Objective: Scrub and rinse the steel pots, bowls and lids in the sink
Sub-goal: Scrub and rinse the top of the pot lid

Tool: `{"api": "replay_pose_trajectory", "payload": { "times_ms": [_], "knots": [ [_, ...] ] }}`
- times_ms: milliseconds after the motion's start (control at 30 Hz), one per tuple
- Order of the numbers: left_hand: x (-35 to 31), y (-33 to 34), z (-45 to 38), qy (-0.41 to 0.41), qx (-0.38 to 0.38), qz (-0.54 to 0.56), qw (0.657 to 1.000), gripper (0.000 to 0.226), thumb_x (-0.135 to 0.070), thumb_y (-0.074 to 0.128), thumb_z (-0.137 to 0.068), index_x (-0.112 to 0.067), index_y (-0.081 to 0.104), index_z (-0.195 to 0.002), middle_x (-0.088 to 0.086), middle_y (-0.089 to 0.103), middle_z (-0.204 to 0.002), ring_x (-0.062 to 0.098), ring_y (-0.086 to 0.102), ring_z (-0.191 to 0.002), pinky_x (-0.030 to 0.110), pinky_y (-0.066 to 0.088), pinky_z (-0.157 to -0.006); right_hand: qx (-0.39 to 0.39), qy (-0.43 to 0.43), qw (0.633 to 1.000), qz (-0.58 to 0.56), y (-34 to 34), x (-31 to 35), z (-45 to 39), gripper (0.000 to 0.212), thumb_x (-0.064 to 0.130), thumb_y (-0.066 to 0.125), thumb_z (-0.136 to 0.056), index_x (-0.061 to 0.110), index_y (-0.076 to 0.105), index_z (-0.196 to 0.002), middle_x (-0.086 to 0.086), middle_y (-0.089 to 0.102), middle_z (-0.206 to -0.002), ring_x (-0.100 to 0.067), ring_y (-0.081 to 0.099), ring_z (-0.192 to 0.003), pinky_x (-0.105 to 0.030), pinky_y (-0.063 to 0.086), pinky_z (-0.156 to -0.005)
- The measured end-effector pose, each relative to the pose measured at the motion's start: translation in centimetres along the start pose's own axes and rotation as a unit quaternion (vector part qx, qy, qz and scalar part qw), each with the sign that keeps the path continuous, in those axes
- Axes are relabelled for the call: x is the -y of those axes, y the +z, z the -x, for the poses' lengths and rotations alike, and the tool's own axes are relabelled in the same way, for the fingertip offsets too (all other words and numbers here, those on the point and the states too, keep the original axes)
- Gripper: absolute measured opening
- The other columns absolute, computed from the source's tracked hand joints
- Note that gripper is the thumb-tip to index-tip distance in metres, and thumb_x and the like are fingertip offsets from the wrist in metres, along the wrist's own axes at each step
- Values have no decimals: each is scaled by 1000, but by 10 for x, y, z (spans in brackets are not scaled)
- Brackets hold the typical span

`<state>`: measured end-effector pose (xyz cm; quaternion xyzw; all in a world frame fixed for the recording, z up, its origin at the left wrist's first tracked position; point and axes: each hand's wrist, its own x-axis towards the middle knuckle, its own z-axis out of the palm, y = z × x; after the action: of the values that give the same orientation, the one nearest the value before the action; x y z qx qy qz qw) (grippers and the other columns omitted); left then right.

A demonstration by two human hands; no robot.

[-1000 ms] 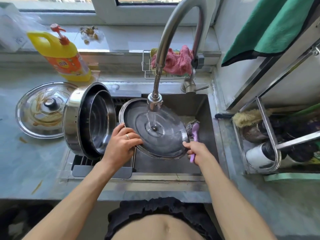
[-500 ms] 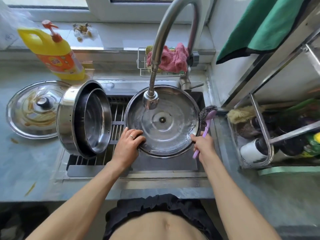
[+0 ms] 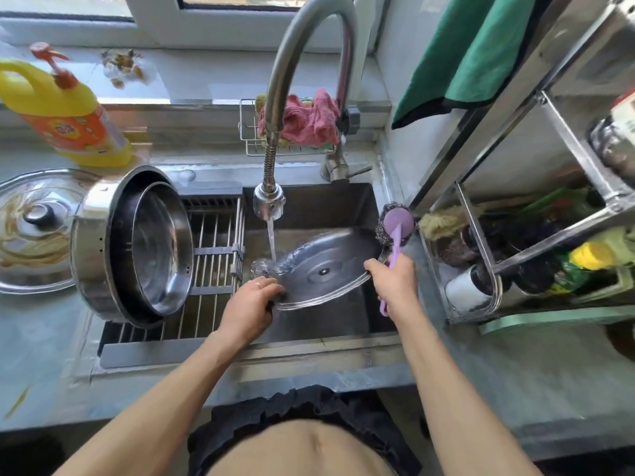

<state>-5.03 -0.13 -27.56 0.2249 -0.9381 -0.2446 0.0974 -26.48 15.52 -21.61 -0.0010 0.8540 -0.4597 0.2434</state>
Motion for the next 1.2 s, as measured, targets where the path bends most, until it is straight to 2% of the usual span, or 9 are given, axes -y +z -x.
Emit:
{"api": "replay_pose_trajectory", "payload": {
  "times_ms": [133, 333, 400, 533, 733, 900, 1000, 1067, 1200],
  "knots": [
    [-10, -7, -2, -18, 9, 84, 996, 21, -15, 75, -89, -20, 76, -110, -5, 76, -103, 17, 69, -93, 32, 56, -83, 14, 48, 998, -44, 4, 13, 5, 20, 19, 65, -72, 23, 45, -72, 1, 40, -44, -15, 26, -29, -17, 25, -40],
    [-19, -17, -21, -182, -44, 311, 932, 14, -6, 69, -93, -17, 71, -84, -13, 65, -69, 2, 56, -64, 19, 44, -61, 55, 25, 995, -86, 5, 42, 4, 22, 40, 58, -91, 19, 60, -94, -4, 74, -71, -15, 33, -34, -24, 29, -39],
    [-20, -20, -29, -255, -56, 420, 869, 12, -8, 63, -98, -13, 71, -90, -7, 71, -78, 6, 63, -72, 19, 50, -66, 70, 20, 993, -88, 2, 48, 3, 20, 37, 56, -93, 19, 60, -102, -5, 74, -71, -14, 30, -36, -24, 26, -39],
    [-10, -21, -41, -388, -57, 613, 686, 18, -8, 49, -105, -4, 65, -112, 11, 75, -93, 21, 73, -79, 37, 62, -71, 100, 29, 993, -46, 0, 39, 6, 19, 29, 54, -96, 10, 58, -98, -10, 73, -75, -12, 30, -38, -25, 25, -40],
    [9, -17, -41, -481, -87, 683, 542, 28, -15, 45, -106, 0, 58, -126, 21, 69, -120, 34, 66, -114, 49, 56, -87, 123, 19, 991, 49, 1, 22, 8, 28, 32, 50, -97, 9, 60, -84, -5, 65, -65, -14, 39, -39, -24, 30, -41],
    [15, -17, -45, -492, -113, 710, 491, 31, -21, 42, -107, -5, 62, -125, 21, 70, -121, 34, 66, -111, 54, 49, -99, 145, 8, 984, 101, 3, 14, 6, 27, 26, 44, -99, 10, 55, -81, -6, 58, -63, -14, 41, -40, -21, 31, -40],
    [12, -20, -51, -490, -133, 715, 481, 28, -19, 40, -107, -11, 67, -103, 16, 76, -102, 31, 68, -101, 52, 49, -99, 142, -5, 981, 132, 3, 15, 3, 26, 24, 41, -99, 11, 53, -81, -7, 61, -67, -16, 45, -43, -20, 33, -40],
    [11, -23, -54, -503, -147, 704, 479, 26, -17, 43, -106, -12, 66, -96, 16, 73, -111, 30, 67, -106, 52, 48, -103, 129, -14, 980, 148, 3, 14, 1, 23, 25, 41, -98, 13, 53, -82, -10, 65, -74, -18, 50, -47, -23, 38, -43],
    [27, -16, -53, -523, -155, 689, 478, 33, -17, 55, -94, -4, 67, -123, 20, 69, -125, 38, 67, -115, 58, 49, -102, 102, -17, 980, 169, 3, 7, -6, 24, 35, 43, -90, 16, 57, -84, -15, 68, -84, -30, 60, -63, -38, 49, -55]
  ]
}}
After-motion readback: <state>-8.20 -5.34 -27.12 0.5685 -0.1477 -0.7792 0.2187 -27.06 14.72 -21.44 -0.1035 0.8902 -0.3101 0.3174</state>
